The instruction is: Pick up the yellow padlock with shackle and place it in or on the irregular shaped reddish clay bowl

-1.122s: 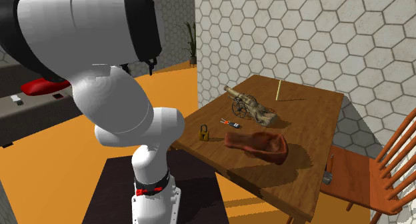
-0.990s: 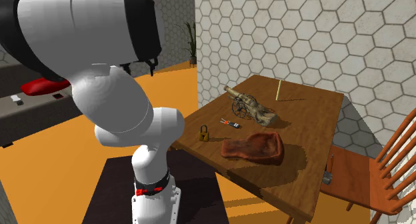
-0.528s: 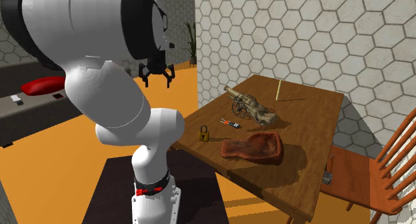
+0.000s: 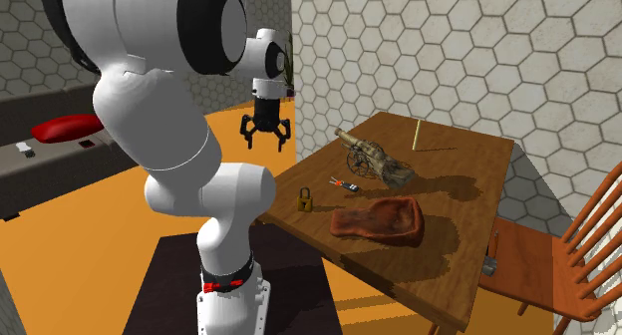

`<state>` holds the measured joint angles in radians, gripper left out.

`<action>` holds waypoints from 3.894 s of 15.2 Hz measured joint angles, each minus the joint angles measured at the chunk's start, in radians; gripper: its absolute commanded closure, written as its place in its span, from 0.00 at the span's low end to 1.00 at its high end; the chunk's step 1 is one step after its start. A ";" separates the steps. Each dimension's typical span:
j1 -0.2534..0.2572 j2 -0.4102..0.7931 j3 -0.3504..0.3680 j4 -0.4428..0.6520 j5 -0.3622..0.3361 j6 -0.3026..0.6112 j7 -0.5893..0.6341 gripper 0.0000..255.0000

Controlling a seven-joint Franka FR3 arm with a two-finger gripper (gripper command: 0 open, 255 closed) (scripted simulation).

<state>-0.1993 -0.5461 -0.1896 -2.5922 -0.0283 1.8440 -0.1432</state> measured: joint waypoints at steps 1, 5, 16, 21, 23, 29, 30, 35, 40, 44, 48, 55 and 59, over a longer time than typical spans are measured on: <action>-0.010 0.030 -0.017 0.001 -0.004 0.021 -0.010 0.00; -0.055 0.128 -0.089 -0.011 -0.025 0.098 -0.059 0.00; -0.135 0.441 -0.243 0.021 0.004 0.290 -0.199 0.00; -0.133 0.484 -0.246 -0.020 0.023 0.369 -0.215 0.00; -0.132 0.495 -0.246 -0.030 0.028 0.389 -0.219 0.00; -0.132 0.498 -0.247 -0.032 0.030 0.395 -0.221 1.00; -0.132 0.498 -0.247 -0.032 0.030 0.395 -0.221 1.00; -0.132 0.498 -0.246 -0.031 0.030 0.395 -0.221 1.00; -0.133 0.489 -0.246 -0.031 0.026 0.387 -0.218 1.00; -0.136 0.436 -0.243 -0.022 0.002 0.329 -0.195 1.00; -0.141 0.385 -0.240 -0.008 -0.020 0.267 -0.177 1.00; -0.183 0.315 -0.210 -0.275 -0.162 0.758 -0.056 0.00; -0.173 0.383 -0.220 -0.306 -0.150 0.896 -0.064 0.00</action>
<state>-0.3723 -0.1631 -0.4099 -2.8979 -0.1782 2.7399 -0.2077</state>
